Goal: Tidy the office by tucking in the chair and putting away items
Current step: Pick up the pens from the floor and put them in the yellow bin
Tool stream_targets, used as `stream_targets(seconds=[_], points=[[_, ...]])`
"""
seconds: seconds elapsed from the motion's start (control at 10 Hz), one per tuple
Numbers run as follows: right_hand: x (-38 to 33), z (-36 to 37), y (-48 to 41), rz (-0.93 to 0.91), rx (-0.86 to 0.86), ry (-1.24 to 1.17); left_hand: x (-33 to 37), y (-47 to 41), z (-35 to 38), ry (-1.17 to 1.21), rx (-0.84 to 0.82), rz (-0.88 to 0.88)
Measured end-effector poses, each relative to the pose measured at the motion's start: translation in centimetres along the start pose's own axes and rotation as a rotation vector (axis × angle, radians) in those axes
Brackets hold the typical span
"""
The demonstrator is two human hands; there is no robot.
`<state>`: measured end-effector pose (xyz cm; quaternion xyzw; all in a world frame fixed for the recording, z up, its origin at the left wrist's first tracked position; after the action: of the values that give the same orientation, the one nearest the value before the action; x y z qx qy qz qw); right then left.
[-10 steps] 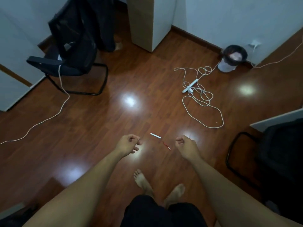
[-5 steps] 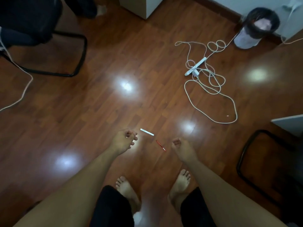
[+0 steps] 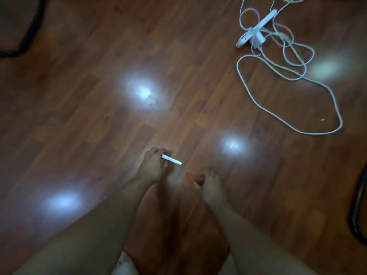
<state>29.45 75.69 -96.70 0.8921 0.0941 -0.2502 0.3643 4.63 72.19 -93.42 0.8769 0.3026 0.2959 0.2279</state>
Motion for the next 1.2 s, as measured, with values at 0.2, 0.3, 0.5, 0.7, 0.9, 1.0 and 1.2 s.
stream_targets(seconds=[0.2,0.3,0.5,0.7,0.9,1.0,1.2], points=[[1.8,2.9,-1.7,-0.014,0.049,0.108,-0.5,-4.3,5.3,-0.231,0.134,0.032],[1.8,3.2,-1.8,-0.028,0.041,0.122,0.2,-3.8,6.1,-0.252,0.153,0.047],[-0.1,0.1,0.1,-0.046,0.126,0.099,-0.2,-2.0,5.4,-0.03,-0.024,-0.036],[-5.7,-6.0,5.0,-0.101,0.146,0.081,3.1,5.1,-1.7,0.102,0.025,-0.101],[-15.2,-15.3,15.0,-0.175,0.156,0.028,8.6,17.2,-13.4,0.297,0.106,-0.215],[-20.8,-21.2,21.6,-0.221,0.169,0.008,12.0,24.9,-20.1,0.322,0.098,-0.205],[-32.3,-32.7,34.6,-0.29,0.099,0.029,16.7,39.6,-33.4,0.433,0.159,-0.248]])
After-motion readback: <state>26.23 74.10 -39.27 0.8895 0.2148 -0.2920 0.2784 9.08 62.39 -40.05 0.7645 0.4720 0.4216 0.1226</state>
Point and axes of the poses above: each hand's wrist, its own y-axis away from the middle knuckle, its own z-axis out of the palm, x = y × z, the point moved 2 cm from there along -y, towards the middle knuckle, and after that the axes turned 11 degrees about -z, right-handed, at the moved point
